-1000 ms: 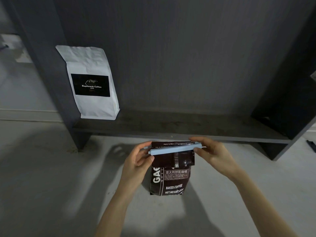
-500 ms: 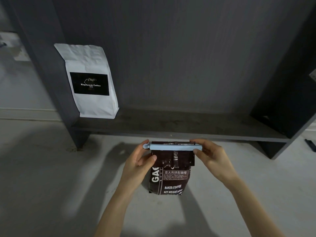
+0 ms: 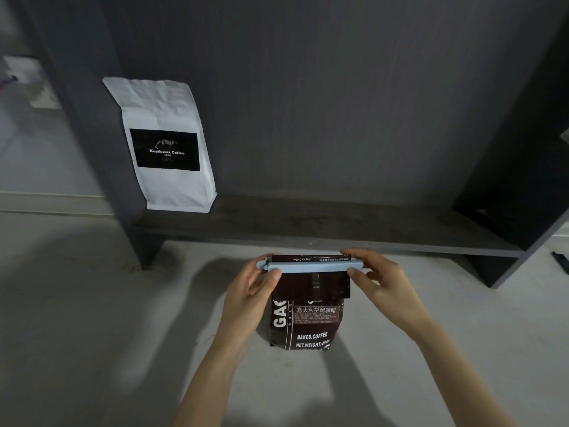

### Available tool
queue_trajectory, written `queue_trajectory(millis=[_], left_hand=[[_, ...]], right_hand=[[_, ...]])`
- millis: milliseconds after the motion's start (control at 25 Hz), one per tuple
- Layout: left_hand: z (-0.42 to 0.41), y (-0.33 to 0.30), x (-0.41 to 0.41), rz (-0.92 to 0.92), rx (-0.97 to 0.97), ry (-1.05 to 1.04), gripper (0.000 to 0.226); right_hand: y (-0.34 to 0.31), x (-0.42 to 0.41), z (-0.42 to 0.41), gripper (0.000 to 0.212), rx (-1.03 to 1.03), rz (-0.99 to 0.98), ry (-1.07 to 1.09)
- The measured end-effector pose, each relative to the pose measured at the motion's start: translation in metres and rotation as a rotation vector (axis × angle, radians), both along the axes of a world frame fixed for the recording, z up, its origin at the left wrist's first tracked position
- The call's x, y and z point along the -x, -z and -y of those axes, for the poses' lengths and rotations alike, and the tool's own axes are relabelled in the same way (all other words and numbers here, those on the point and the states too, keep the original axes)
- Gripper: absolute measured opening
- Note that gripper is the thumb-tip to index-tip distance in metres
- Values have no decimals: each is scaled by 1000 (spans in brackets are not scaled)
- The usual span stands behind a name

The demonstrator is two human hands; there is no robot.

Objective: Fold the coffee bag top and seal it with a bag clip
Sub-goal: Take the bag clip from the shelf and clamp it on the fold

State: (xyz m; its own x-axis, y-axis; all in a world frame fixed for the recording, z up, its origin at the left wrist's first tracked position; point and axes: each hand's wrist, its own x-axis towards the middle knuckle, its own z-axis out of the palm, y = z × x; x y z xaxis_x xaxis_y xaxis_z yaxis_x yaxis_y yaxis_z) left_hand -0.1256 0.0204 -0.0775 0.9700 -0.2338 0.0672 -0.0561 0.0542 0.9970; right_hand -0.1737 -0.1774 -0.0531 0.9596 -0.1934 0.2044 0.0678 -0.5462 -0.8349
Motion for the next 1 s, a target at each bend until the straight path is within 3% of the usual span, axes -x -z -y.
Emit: queue_trajectory(millis=[240, 360, 640, 1000], left_hand=[[2, -2, 0, 19, -1, -9, 24], [2, -1, -1, 30, -2, -15, 21], [2, -4, -1, 5, 47, -27, 24], [3, 1, -3, -13, 32, -52, 12]], right_hand=[[-24, -12, -30, 45, 442, 152, -37], [-24, -26, -54, 47, 580, 29, -144], [-19, -31, -64, 28, 494, 13, -111], [-16, -28, -68, 23, 502, 64, -52]])
